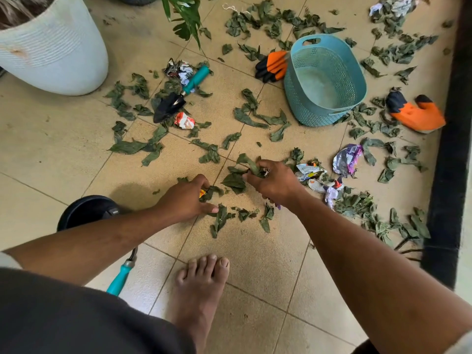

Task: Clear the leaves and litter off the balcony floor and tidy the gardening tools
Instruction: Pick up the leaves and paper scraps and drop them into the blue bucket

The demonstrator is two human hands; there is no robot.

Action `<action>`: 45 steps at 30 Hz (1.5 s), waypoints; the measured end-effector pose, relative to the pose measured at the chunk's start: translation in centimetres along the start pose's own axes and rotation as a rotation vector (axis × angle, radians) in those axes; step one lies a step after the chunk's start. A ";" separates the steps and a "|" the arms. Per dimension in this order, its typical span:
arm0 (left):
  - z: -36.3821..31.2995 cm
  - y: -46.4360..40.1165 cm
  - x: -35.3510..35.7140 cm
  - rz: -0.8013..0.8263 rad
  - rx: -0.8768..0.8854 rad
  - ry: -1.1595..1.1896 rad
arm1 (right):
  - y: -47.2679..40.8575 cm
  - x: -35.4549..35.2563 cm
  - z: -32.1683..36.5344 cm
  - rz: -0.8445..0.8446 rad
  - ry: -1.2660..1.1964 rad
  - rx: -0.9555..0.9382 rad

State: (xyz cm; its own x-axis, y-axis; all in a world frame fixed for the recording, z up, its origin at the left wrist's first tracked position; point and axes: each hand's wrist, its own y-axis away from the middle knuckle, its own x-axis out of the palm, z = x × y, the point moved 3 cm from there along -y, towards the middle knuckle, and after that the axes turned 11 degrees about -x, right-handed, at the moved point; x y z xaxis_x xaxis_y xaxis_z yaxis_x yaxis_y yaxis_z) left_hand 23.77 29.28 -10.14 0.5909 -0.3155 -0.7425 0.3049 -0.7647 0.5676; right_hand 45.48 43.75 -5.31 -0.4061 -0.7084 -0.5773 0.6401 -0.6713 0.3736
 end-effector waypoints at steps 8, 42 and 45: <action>0.2 -1.0 0.1 0.004 0.036 -0.076 | 1.3 -1.0 0.5 -0.081 -0.095 0.112; -0.9 1.2 5.6 0.041 0.360 -0.429 | -1.5 5.2 -2.6 -0.124 0.317 -0.123; -0.2 1.0 5.7 0.010 0.420 -0.399 | -1.7 2.6 -2.1 -0.171 0.037 -0.002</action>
State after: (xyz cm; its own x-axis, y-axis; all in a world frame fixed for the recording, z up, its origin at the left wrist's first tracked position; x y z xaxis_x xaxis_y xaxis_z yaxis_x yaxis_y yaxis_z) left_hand 27.62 26.82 -13.74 0.2404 -0.4488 -0.8607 -0.0703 -0.8924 0.4457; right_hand 44.77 43.50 -8.96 -0.4848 -0.5758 -0.6583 0.5650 -0.7808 0.2667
